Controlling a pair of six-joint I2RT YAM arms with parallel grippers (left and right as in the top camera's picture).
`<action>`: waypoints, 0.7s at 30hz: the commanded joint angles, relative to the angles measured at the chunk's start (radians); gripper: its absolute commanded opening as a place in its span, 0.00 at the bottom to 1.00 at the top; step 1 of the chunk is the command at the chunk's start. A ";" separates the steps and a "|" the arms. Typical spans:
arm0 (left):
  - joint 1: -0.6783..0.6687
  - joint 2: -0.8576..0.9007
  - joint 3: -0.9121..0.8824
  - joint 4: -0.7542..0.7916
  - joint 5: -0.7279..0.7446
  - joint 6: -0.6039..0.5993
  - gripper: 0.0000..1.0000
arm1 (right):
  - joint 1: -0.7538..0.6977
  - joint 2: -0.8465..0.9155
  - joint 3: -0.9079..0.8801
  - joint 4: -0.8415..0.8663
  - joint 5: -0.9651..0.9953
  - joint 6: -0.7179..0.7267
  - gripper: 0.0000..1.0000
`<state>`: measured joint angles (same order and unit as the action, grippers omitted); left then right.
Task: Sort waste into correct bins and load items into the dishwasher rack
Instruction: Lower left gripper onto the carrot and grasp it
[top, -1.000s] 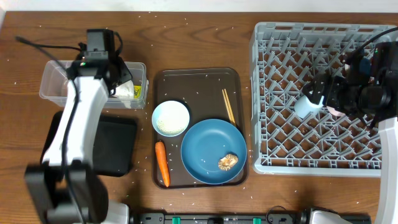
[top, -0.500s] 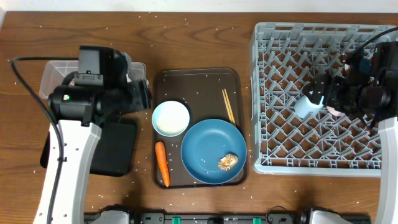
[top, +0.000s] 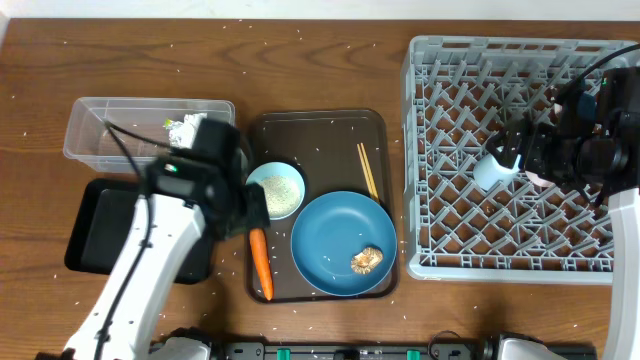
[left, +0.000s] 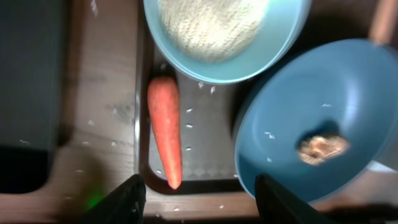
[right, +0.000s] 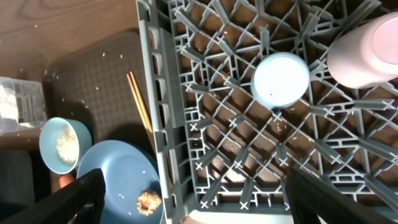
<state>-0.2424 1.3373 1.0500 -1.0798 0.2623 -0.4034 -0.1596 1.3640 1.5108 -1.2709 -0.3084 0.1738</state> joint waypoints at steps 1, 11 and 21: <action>-0.015 0.008 -0.133 0.061 -0.026 -0.138 0.57 | 0.011 -0.003 0.011 -0.002 -0.010 -0.014 0.87; -0.017 0.009 -0.340 0.314 -0.024 -0.037 0.57 | 0.011 -0.003 0.011 -0.003 -0.010 -0.014 0.87; -0.017 0.011 -0.418 0.420 -0.026 0.003 0.57 | 0.011 -0.003 0.011 -0.008 -0.010 -0.014 0.87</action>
<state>-0.2565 1.3411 0.6518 -0.6746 0.2546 -0.4240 -0.1596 1.3640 1.5108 -1.2778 -0.3080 0.1738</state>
